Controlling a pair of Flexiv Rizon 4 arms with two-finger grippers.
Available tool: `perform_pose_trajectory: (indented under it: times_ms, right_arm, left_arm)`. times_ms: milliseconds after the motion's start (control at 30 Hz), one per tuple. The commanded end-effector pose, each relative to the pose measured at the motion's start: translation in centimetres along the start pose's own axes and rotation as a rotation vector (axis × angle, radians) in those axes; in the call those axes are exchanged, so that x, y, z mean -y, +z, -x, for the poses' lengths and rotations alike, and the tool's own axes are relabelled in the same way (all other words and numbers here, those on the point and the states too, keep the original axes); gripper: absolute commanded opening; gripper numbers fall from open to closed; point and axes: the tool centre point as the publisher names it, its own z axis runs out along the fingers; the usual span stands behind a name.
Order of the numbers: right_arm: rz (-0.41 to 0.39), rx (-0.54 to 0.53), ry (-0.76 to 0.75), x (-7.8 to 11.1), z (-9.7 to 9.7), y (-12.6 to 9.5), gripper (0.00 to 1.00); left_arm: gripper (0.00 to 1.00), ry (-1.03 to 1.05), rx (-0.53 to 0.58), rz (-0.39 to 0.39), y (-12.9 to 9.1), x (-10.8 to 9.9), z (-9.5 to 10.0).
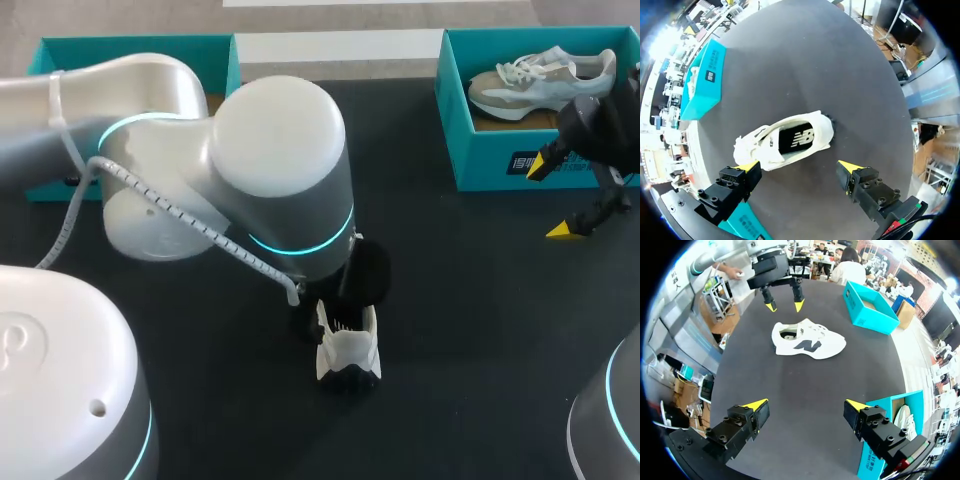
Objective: Take the shoe out of the shoebox, open the shoe tongue, remove and reinsert the insole, then place the shoe into the shoebox
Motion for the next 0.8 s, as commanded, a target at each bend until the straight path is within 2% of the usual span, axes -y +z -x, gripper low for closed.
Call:
perform_pose_trajectory:
  times_ms: [33,133,200,367,800]
  right_arm:
    - [-0.002,-0.001,0.0,0.0,0.1,0.1,1.0]
    - [-0.002,-0.001,0.0,0.0,0.1,0.1,1.0]
    - [-0.002,-0.001,0.0,0.0,0.1,0.1,1.0]
    - [-0.002,-0.001,0.0,0.0,0.1,0.1,1.0]
    - [-0.002,-0.001,0.0,0.0,0.1,0.1,1.0]
  left_arm:
    - [1.0,-0.022,-0.018,-0.015,0.0,0.4,-0.3]
    - [1.0,-0.063,-0.016,-0.001,0.1,1.7,-1.4]
    - [1.0,-0.083,-0.034,-0.02,0.2,2.3,-2.2]
    - [1.0,-0.12,-0.041,-0.037,0.8,2.7,-3.5]
    - [1.0,-0.243,-0.066,-0.044,5.5,3.8,-5.0]
